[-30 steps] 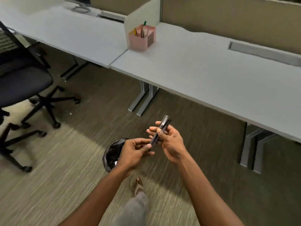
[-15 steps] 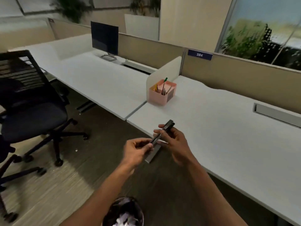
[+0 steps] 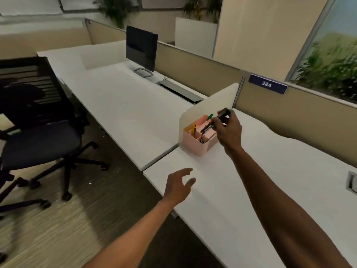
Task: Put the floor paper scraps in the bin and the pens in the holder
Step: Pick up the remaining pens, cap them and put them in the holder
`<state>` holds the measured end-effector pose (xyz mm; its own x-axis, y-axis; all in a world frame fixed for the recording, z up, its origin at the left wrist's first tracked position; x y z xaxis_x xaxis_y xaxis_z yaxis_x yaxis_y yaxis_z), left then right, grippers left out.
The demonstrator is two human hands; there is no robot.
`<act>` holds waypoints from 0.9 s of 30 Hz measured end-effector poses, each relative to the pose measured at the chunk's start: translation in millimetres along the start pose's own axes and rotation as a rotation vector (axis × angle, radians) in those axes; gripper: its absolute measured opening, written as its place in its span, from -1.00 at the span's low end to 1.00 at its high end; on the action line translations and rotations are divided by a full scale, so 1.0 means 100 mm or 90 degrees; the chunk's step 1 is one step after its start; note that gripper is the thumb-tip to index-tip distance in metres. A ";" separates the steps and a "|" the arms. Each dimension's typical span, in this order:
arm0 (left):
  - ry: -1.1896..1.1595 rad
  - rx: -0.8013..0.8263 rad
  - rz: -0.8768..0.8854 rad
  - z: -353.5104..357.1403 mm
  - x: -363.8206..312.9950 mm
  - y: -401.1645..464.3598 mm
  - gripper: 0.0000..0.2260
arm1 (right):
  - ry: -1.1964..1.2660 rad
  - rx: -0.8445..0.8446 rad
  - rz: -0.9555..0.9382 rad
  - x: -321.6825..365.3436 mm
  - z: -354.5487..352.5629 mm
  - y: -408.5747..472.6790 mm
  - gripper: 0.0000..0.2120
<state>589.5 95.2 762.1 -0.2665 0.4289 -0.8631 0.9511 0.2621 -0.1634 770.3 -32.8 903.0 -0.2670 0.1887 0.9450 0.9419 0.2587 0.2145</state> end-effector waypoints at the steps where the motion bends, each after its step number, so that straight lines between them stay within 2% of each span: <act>1: 0.049 0.023 -0.002 0.14 0.10 0.07 -0.61 | -0.045 0.012 -0.017 -0.05 0.04 0.22 -0.80; 6: 0.200 0.158 -0.083 0.62 0.58 0.16 -0.42 | -0.232 0.159 -0.053 -0.37 0.51 0.91 -0.80; 11: 0.208 0.166 -0.108 0.67 0.72 0.21 -0.32 | -0.367 0.325 -0.009 -0.79 1.06 1.25 -0.81; 21: 0.191 0.126 -0.107 0.66 0.81 0.26 -0.29 | -0.410 0.338 0.056 -1.08 1.22 1.37 -0.77; 24: 0.196 0.128 -0.108 0.65 0.80 0.26 -0.28 | -0.421 0.331 0.073 -1.05 1.20 1.32 -0.60; 27: 0.197 0.142 -0.115 0.62 0.76 0.27 -0.28 | -0.403 0.280 0.010 -0.86 1.13 1.25 -0.54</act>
<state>605.2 81.2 662.6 -0.4339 0.6416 -0.6325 0.8863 0.1777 -0.4276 888.3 90.1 821.1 -0.4448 0.6668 0.5979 0.8138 0.5797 -0.0411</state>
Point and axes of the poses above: each hand's wrist, its own y-axis towards the middle knuckle, its own z-axis out of the palm, x = y × z, the point moved 6 cm from there along y, towards the middle knuckle, and after that the axes turned 9 degrees about x, right-handed, at the moved point
